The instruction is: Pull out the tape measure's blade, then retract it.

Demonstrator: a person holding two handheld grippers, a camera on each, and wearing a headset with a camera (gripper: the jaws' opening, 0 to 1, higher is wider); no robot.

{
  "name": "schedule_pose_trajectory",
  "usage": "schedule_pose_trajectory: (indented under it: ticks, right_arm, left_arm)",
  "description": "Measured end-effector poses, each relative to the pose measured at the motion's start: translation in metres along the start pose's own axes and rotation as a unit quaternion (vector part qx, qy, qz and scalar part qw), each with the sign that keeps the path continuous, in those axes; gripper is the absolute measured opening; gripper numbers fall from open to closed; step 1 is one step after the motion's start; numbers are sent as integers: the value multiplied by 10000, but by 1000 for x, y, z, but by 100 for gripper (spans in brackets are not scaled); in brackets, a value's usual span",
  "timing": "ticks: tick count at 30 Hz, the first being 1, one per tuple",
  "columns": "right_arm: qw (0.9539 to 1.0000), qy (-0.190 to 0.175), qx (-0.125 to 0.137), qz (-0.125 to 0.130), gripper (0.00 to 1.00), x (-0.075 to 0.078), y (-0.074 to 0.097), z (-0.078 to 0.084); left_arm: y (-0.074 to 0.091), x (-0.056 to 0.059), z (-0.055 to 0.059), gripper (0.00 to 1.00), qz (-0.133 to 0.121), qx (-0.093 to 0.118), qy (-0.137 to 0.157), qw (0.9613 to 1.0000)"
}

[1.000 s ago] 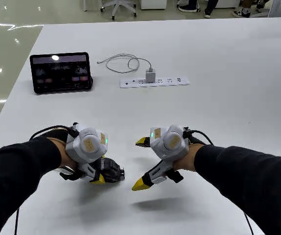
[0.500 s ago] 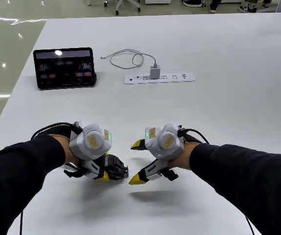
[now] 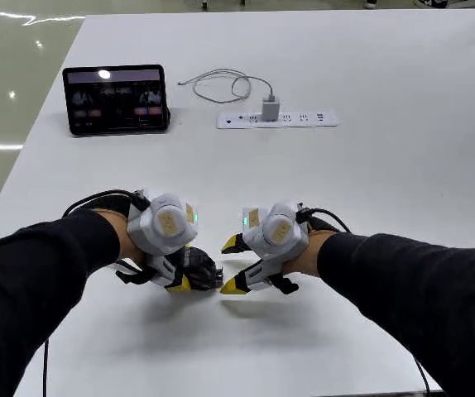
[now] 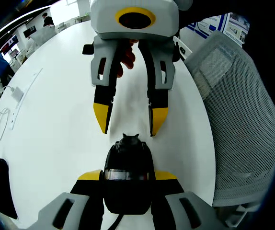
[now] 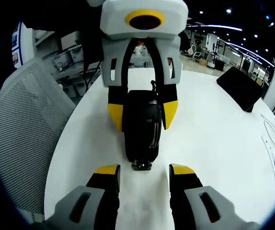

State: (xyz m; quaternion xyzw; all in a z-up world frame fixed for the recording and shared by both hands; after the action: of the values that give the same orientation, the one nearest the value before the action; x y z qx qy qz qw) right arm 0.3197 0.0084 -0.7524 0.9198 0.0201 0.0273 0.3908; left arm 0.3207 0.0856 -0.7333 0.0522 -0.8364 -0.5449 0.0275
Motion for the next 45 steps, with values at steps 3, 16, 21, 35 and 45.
schedule_pose_trajectory:
  ticks: [3,16,21,35,45]
  right_arm:
    - [9999,20,-118,-40,30,-3,-5,5]
    - [9999,-95,-51,38,16,-1,-13,0]
    - [9999,-72,-129,-12,12,-4,-16,1]
    - [9997,47,-236,-14,9,-3,-13,3]
    - [9996,-136,-258,-40,9,0,-2,15]
  left_arm:
    - [-1,1,0,34,-22,-40,-54,10000]
    - [-1,0,1,33,-37,-68,-81,9999]
    - [-1,0,1,34,-47,-44,-51,10000]
    - [-1,0,2,34,-62,32,67,10000]
    - [-1,0,2,34,-103,81,132,9998]
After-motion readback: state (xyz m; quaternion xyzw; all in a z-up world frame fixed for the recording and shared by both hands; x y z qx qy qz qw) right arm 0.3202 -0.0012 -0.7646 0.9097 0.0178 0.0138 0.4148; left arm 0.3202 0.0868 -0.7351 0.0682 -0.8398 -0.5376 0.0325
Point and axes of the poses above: the centre of the closed fingertips' face, and the gripper's own axes: y roughly backward along the fingers, x roughly to its right, z roughly out of its underside, the point moved 4 cm from there along y, roughly backward along the fingers, and after that the axes turned 1 degree about y, right-handed, at the moved point
